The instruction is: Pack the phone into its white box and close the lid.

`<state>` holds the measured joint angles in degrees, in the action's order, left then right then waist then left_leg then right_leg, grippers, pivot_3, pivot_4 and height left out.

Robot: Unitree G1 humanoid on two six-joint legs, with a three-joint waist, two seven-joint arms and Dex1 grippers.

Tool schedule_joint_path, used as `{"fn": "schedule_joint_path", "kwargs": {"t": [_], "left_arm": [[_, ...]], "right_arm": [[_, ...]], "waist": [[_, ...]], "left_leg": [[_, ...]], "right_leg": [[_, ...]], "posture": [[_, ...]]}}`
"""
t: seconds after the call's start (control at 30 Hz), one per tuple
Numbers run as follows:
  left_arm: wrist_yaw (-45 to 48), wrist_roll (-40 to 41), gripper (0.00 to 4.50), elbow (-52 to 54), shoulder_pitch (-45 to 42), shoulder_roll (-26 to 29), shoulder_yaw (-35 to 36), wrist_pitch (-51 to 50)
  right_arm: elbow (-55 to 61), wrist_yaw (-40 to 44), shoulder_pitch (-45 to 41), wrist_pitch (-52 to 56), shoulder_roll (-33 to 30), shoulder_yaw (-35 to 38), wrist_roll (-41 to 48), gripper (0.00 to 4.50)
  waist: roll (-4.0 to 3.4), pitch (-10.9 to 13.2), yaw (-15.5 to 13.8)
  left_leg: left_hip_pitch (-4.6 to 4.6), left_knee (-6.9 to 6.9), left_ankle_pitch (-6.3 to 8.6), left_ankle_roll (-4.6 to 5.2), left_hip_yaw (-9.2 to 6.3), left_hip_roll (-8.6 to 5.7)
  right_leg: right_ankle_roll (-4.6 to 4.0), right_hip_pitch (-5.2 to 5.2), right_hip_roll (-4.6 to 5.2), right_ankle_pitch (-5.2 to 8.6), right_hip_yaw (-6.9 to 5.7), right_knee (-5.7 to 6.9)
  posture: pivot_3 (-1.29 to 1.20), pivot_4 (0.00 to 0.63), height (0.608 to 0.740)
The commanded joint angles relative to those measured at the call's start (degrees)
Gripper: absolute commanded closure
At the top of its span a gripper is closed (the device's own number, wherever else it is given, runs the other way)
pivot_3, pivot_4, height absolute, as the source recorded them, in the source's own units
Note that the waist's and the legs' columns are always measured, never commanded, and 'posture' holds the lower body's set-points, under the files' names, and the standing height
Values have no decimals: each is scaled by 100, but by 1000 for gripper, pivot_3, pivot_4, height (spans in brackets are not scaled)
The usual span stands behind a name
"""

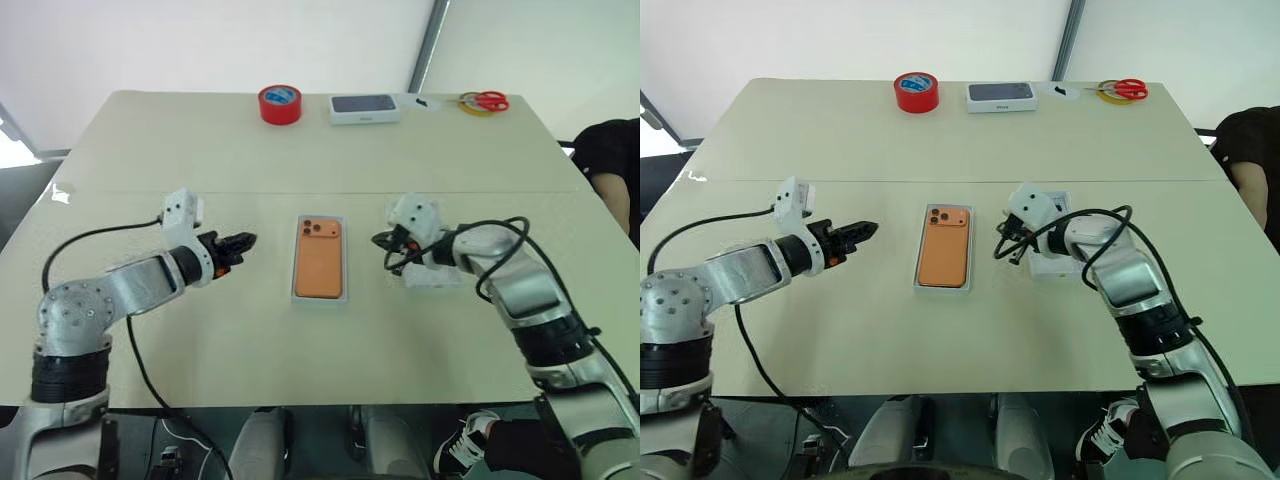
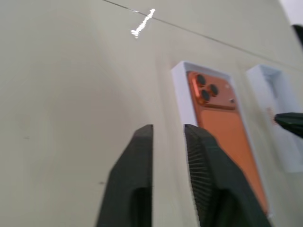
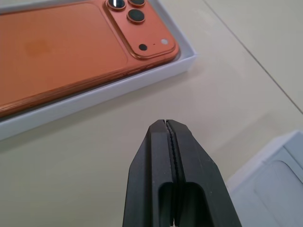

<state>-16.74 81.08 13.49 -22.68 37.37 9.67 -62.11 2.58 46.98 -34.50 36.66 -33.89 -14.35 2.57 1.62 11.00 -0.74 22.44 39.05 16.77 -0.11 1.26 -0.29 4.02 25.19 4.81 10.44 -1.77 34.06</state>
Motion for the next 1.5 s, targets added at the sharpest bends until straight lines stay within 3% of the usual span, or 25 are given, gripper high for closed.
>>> {"fn": "schedule_joint_path", "kwargs": {"t": [0.03, 0.33, 0.53, 1.17, 1.5], "left_arm": [[427, -882, 4459, 219, -50, -139, -513, 126], [1265, -2589, 4459, -155, -578, -878, -1616, 89], [1836, -3064, 4459, -187, -746, -1169, -1960, -215], [3259, -4100, 4459, -1244, -1731, -3054, -2501, -473], [3591, -4436, 4459, -1234, -1632, -3226, -2323, -597]], "right_arm": [[47, -219, -207, 198, 198, -270, -250, 4500], [8, -585, -304, 247, 679, -893, -801, 4500], [176, -488, -283, 374, 711, -934, -808, 4500], [1535, 260, 895, 977, -1011, -99, -567, 4500], [1731, 316, 1159, 1145, -1355, 294, -527, 4500]], "waist": [[0, 0, -3], [0, 0, 13], [0, 0, 7], [0, 0, 0], [0, 0, -1]], "left_leg": [[0, 0, 0, 0, 0, 1], [2, 1, -1, -2, 0, -5], [1, 1, -1, -1, -2, -1], [2, 9, 6, 14, -6, -16], [2, 10, 7, 15, -7, -11]], "right_leg": [[0, 0, 1, 0, 0, 0], [1, 1, -4, -1, 0, 2], [3, 1, -5, -1, 0, 2], [18, -8, 19, 7, -4, 1], [19, -8, 18, 8, -4, 1]], "posture": [[0, 150, 732], [0, 150, 732], [0, 150, 732], [0, 150, 732], [0, 150, 732]]}}
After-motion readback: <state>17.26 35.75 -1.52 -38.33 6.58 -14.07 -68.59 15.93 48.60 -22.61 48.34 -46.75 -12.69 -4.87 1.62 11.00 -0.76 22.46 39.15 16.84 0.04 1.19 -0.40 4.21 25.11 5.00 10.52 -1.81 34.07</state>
